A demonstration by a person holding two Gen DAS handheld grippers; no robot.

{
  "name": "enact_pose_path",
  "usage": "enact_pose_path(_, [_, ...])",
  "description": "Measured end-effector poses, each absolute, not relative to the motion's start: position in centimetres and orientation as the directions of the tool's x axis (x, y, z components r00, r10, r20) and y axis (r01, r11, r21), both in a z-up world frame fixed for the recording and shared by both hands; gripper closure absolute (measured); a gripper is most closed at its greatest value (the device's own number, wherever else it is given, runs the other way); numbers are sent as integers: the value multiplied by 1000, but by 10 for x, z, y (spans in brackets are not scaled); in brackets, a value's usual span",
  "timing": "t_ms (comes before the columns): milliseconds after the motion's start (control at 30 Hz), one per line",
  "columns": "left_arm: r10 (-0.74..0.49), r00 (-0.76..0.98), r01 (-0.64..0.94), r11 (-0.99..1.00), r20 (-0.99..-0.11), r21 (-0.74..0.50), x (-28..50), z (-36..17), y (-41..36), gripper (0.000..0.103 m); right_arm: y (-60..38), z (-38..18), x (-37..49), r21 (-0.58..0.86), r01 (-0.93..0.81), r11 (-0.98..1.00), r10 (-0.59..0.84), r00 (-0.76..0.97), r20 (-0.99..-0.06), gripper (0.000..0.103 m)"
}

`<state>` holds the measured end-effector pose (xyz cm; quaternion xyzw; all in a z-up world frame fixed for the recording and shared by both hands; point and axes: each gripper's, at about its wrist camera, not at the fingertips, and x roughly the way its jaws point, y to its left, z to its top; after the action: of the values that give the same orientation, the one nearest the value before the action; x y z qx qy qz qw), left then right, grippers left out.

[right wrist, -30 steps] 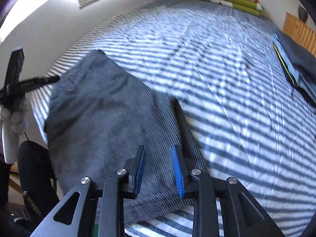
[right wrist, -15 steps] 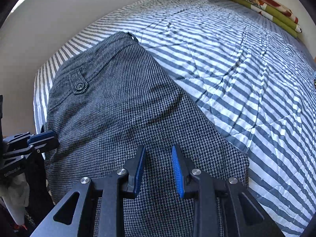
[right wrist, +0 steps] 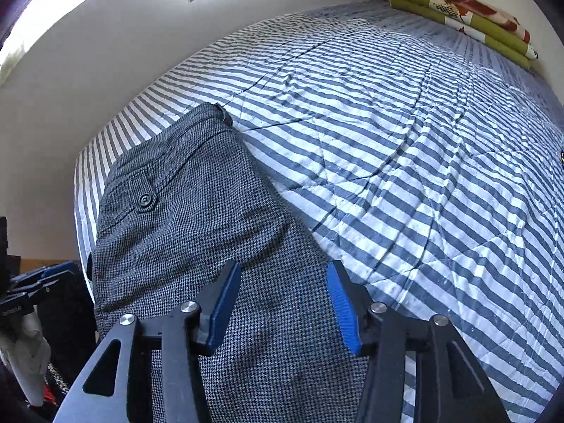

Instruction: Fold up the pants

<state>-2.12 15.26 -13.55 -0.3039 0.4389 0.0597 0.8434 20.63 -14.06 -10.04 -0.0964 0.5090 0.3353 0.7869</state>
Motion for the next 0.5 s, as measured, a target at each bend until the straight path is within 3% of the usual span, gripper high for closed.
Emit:
enact_pose_path(200, [-222,583,-377,778,-782,-502,-17,-153,152,50,-153,-113,245,263,-611,747,427,138,-894,55])
enact_pose_path(500, [-250,533,-382,781,-808,-494,3,-177,132,49,-124,-138,259,281,-695,662,417,29,-909,50])
